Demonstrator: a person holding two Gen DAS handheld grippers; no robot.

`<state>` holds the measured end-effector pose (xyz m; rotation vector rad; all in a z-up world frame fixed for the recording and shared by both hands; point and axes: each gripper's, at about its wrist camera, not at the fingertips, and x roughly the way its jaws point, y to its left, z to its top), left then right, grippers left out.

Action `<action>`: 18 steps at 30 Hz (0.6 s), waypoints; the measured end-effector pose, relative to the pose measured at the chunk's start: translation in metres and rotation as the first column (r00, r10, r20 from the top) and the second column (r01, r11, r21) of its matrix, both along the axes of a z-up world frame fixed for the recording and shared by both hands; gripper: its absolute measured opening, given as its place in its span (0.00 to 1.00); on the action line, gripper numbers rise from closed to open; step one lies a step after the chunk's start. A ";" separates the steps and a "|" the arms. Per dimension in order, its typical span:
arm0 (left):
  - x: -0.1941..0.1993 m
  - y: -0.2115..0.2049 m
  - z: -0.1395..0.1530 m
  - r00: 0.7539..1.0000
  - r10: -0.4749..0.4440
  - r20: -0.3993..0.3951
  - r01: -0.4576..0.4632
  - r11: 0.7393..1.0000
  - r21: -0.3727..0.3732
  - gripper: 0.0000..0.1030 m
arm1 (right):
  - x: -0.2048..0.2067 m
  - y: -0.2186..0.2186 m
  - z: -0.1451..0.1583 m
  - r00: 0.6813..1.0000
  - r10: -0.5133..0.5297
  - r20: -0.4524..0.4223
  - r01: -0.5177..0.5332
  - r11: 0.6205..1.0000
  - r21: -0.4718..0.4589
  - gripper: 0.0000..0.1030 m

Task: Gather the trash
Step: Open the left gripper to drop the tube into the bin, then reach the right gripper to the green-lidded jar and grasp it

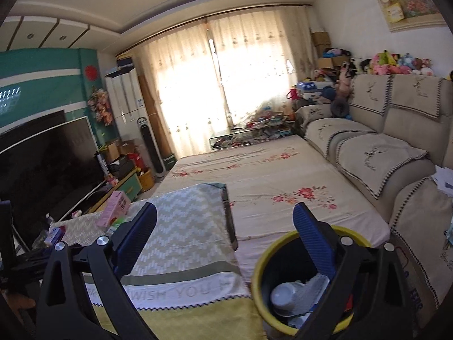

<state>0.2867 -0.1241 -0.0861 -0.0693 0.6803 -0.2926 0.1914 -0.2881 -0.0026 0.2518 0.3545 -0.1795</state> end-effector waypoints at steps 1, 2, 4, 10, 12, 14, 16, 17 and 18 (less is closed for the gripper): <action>0.001 0.025 -0.001 0.999 0.052 0.004 -0.052 0.999 -0.009 0.74 | 0.009 0.012 0.002 0.999 0.032 -0.007 -0.032 0.999 -0.010 0.89; 0.002 0.046 -0.002 0.996 0.091 0.010 -0.091 0.996 -0.013 0.74 | 0.019 0.025 0.004 0.998 0.065 -0.014 -0.065 0.998 -0.017 0.89; 0.002 0.083 -0.006 0.986 0.165 0.033 -0.164 0.986 -0.010 0.75 | 0.039 0.048 0.006 0.992 0.121 -0.038 -0.122 0.992 -0.025 0.89; 0.002 0.159 -0.034 0.947 0.314 0.069 -0.316 0.949 0.018 0.79 | 0.106 0.105 -0.002 0.959 0.251 -0.135 -0.248 0.968 0.036 0.89; 0.004 0.169 -0.041 0.942 0.333 0.048 -0.333 0.943 -0.001 0.79 | 0.127 0.126 -0.009 0.950 0.268 -0.164 -0.264 0.964 0.043 0.89; 0.006 0.172 -0.047 0.938 0.345 0.025 -0.345 0.939 -0.008 0.79 | 0.146 0.144 -0.016 0.943 0.272 -0.192 -0.271 0.962 0.032 0.89; 0.007 0.173 -0.051 0.938 0.348 0.008 -0.347 0.938 -0.014 0.79 | 0.161 0.163 -0.030 0.936 0.275 -0.218 -0.279 0.960 0.015 0.89; 0.006 0.171 -0.052 0.940 0.341 0.003 -0.341 0.940 -0.021 0.80 | 0.173 0.175 -0.036 0.932 0.273 -0.239 -0.281 0.960 -0.002 0.89; 0.005 0.169 -0.053 0.941 0.337 0.005 -0.337 0.941 -0.025 0.81 | 0.180 0.179 -0.043 0.926 0.276 -0.258 -0.288 0.958 -0.009 0.89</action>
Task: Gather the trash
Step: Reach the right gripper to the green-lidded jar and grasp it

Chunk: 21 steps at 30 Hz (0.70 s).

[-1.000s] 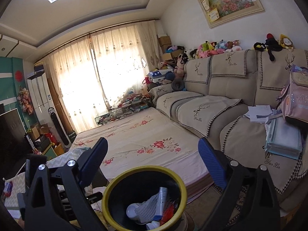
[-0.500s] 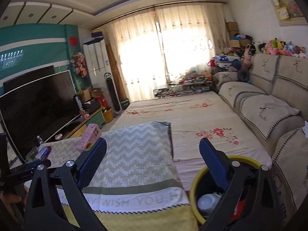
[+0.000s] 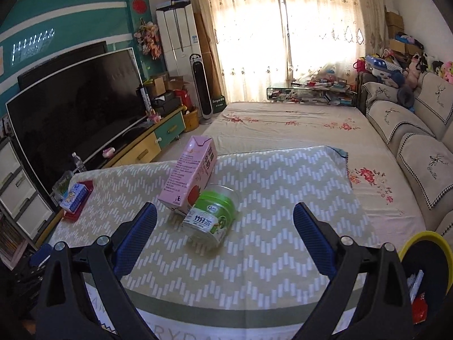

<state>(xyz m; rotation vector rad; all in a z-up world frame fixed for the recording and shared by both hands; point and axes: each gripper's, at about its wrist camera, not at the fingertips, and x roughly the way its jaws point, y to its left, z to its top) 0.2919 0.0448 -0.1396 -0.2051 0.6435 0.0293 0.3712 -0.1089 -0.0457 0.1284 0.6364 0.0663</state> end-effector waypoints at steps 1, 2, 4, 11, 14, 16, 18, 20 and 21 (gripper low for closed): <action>0.000 0.001 0.000 1.000 -0.003 0.004 0.003 1.000 -0.002 0.83 | 0.009 0.007 -0.007 1.000 0.006 -0.019 -0.006 1.000 -0.003 0.89; -0.005 -0.003 0.001 1.000 -0.005 0.007 0.005 1.000 -0.005 0.83 | 0.021 0.016 -0.014 0.999 0.008 -0.047 -0.008 1.000 -0.010 0.89; -0.006 -0.004 0.003 1.000 -0.007 0.008 0.007 1.000 -0.010 0.84 | 0.040 0.028 -0.030 0.995 0.004 -0.095 -0.006 1.000 -0.020 0.89; -0.005 -0.006 0.001 1.000 -0.013 0.005 0.013 1.000 -0.014 0.84 | 0.056 0.043 -0.058 0.989 -0.020 -0.144 0.016 0.999 -0.028 0.82; -0.003 -0.009 0.000 1.000 -0.026 0.004 0.026 1.000 -0.005 0.84 | 0.059 0.044 -0.063 0.989 -0.020 -0.149 0.015 0.999 -0.034 0.74; -0.003 -0.012 0.000 0.999 -0.031 0.006 0.031 1.000 0.003 0.84 | 0.063 0.043 -0.068 0.985 -0.017 -0.171 0.013 1.000 -0.025 0.63; -0.003 -0.013 0.000 0.999 -0.035 0.007 0.035 0.999 0.005 0.85 | 0.065 0.039 -0.073 0.981 -0.026 -0.191 0.024 1.000 -0.012 0.55; -0.003 -0.013 0.000 0.999 -0.036 0.008 0.036 0.999 0.005 0.85 | 0.063 0.033 -0.075 0.981 -0.017 -0.196 0.022 1.000 0.021 0.55; -0.003 -0.014 0.000 0.999 -0.036 0.008 0.036 0.999 0.005 0.85 | 0.062 0.030 -0.075 0.981 -0.014 -0.196 0.021 0.999 0.036 0.55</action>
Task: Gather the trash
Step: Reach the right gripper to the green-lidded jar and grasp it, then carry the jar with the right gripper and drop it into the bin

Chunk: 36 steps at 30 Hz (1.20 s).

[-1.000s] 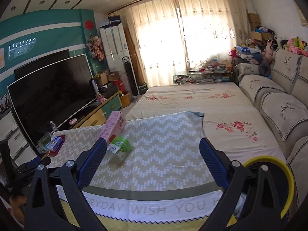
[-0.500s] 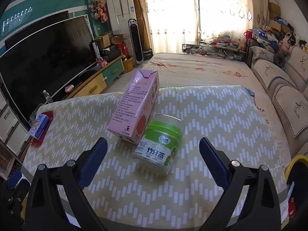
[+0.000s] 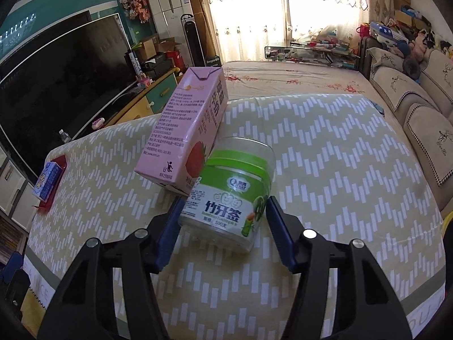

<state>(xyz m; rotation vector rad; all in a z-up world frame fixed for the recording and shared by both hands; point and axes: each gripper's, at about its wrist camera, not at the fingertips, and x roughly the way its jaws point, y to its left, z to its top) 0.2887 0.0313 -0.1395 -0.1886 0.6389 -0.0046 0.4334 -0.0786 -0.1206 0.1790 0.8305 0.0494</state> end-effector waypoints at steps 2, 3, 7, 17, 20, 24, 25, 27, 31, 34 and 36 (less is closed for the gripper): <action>0.000 0.001 0.000 1.000 -0.002 0.002 0.002 1.000 0.002 0.85 | -0.003 -0.005 0.001 1.000 -0.003 -0.002 0.003 1.000 0.013 0.54; 0.000 0.000 0.000 1.000 -0.005 0.003 0.005 1.000 0.004 0.85 | -0.004 -0.008 0.002 1.000 -0.005 -0.003 0.005 1.000 0.018 0.54; 0.000 -0.004 0.000 1.000 -0.022 0.007 0.021 1.000 0.017 0.85 | -0.011 -0.021 0.011 1.000 -0.017 0.007 0.016 0.999 0.032 0.54; -0.001 -0.011 0.002 0.999 -0.051 0.017 0.050 0.998 0.035 0.85 | -0.058 -0.044 0.055 0.997 -0.002 0.076 -0.003 0.998 0.061 0.50; 0.000 -0.012 0.001 0.998 -0.056 0.014 0.055 0.998 0.036 0.85 | -0.086 -0.053 0.068 0.993 0.011 0.114 -0.017 0.999 0.046 0.50; 0.000 -0.012 0.002 0.998 -0.056 0.014 0.055 0.998 0.037 0.85 | -0.118 -0.061 0.078 0.990 0.033 0.133 -0.043 0.996 0.072 0.50; -0.001 -0.012 0.002 0.998 -0.056 0.014 0.055 0.998 0.036 0.85 | -0.128 -0.064 0.081 0.989 0.035 0.145 -0.047 0.996 0.080 0.50; 0.000 -0.012 0.002 0.998 -0.058 0.015 0.057 0.998 0.037 0.85 | -0.146 -0.071 0.089 0.985 0.032 0.171 -0.049 0.994 0.096 0.50; 0.000 -0.012 0.001 0.998 -0.058 0.014 0.057 0.998 0.034 0.85 | -0.187 -0.104 0.107 0.974 -0.022 0.225 -0.002 0.995 0.102 0.50; 0.000 -0.012 0.001 0.998 -0.056 0.015 0.055 0.998 0.032 0.85 | -0.216 -0.144 0.114 0.960 -0.119 0.254 0.103 0.992 0.076 0.50; 0.000 -0.012 0.001 0.998 -0.056 0.015 0.056 0.998 0.032 0.85 | -0.230 -0.172 0.112 0.947 -0.191 0.260 0.182 0.982 0.059 0.50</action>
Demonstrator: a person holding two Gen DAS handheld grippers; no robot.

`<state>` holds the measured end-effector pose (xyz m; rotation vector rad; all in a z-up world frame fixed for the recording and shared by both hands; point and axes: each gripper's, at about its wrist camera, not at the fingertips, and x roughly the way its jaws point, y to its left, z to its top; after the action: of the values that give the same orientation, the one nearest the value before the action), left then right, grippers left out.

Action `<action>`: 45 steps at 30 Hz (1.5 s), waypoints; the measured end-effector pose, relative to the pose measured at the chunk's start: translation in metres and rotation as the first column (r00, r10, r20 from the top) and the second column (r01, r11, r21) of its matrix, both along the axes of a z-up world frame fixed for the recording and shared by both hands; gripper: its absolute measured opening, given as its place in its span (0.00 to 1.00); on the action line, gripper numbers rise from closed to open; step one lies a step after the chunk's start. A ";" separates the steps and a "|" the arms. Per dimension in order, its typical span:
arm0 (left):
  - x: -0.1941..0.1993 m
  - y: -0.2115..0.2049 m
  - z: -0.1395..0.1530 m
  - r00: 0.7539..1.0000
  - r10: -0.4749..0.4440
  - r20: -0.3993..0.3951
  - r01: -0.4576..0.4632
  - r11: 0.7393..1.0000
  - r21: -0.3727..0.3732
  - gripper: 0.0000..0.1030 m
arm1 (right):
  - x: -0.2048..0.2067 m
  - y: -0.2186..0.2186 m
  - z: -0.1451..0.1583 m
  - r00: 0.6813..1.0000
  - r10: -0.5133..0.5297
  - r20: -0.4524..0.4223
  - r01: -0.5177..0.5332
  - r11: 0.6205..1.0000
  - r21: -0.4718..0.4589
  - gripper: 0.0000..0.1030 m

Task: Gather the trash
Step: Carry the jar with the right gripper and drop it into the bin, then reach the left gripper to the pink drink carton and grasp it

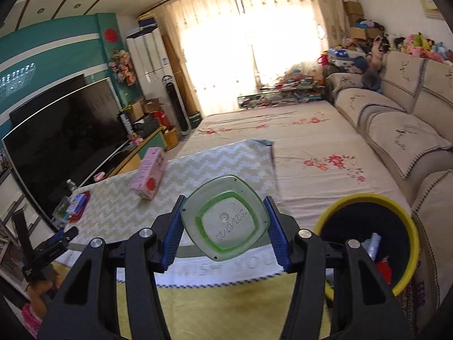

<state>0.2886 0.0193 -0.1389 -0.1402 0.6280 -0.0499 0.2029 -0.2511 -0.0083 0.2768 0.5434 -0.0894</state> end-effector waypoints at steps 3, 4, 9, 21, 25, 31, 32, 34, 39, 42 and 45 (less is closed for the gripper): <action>0.000 0.000 0.000 1.000 0.000 0.000 0.000 1.000 0.001 0.85 | -0.016 -0.048 -0.012 0.991 -0.129 -0.027 0.129 0.992 -0.005 0.50; 0.000 0.000 0.000 1.000 -0.001 0.000 0.001 1.000 0.003 0.85 | -0.020 -0.065 -0.018 0.985 -0.170 -0.043 0.170 0.986 -0.004 0.50; 0.001 0.000 -0.001 1.000 0.000 -0.004 0.000 1.000 0.002 0.85 | -0.028 -0.122 -0.048 0.947 -0.297 -0.120 0.296 0.955 -0.023 0.50; 0.002 0.002 -0.002 1.000 0.002 -0.010 -0.002 1.000 0.007 0.88 | -0.004 -0.126 -0.039 0.937 -0.338 -0.090 0.337 0.941 -0.033 0.75; 0.001 0.001 -0.001 1.000 0.000 -0.006 0.000 1.000 0.013 0.88 | 0.025 -0.068 0.004 0.982 -0.187 0.032 0.188 0.982 -0.027 0.83; 0.001 0.001 -0.001 1.000 0.002 -0.011 -0.002 1.000 0.011 0.89 | 0.083 0.025 0.019 0.995 0.036 0.094 -0.029 0.997 -0.075 0.83; 0.002 0.001 -0.001 1.000 0.002 -0.015 -0.002 1.000 0.009 0.89 | 0.091 0.038 0.014 0.993 0.062 0.097 -0.053 0.995 -0.088 0.83; 0.003 0.002 -0.002 1.000 0.002 -0.025 -0.003 1.000 -0.009 0.89 | 0.098 0.052 0.003 0.992 0.087 0.093 -0.079 0.992 -0.095 0.83; 0.012 -0.006 -0.008 0.995 -0.022 -0.097 0.017 0.999 -0.050 0.89 | 0.102 0.058 -0.017 0.993 0.087 0.080 -0.078 0.991 -0.108 0.83; 0.021 -0.025 -0.003 0.989 -0.076 -0.124 0.073 0.997 -0.029 0.89 | 0.099 0.046 -0.024 0.995 0.060 0.076 -0.054 0.996 -0.076 0.83; 0.039 -0.049 0.006 0.981 -0.134 -0.142 0.136 0.991 0.000 0.89 | 0.099 0.037 -0.028 0.996 0.042 0.075 -0.039 0.999 -0.029 0.83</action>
<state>0.3273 -0.0301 -0.1325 -0.0923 0.7792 -0.1691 0.3017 -0.2138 -0.0363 0.2411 0.4718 -0.0470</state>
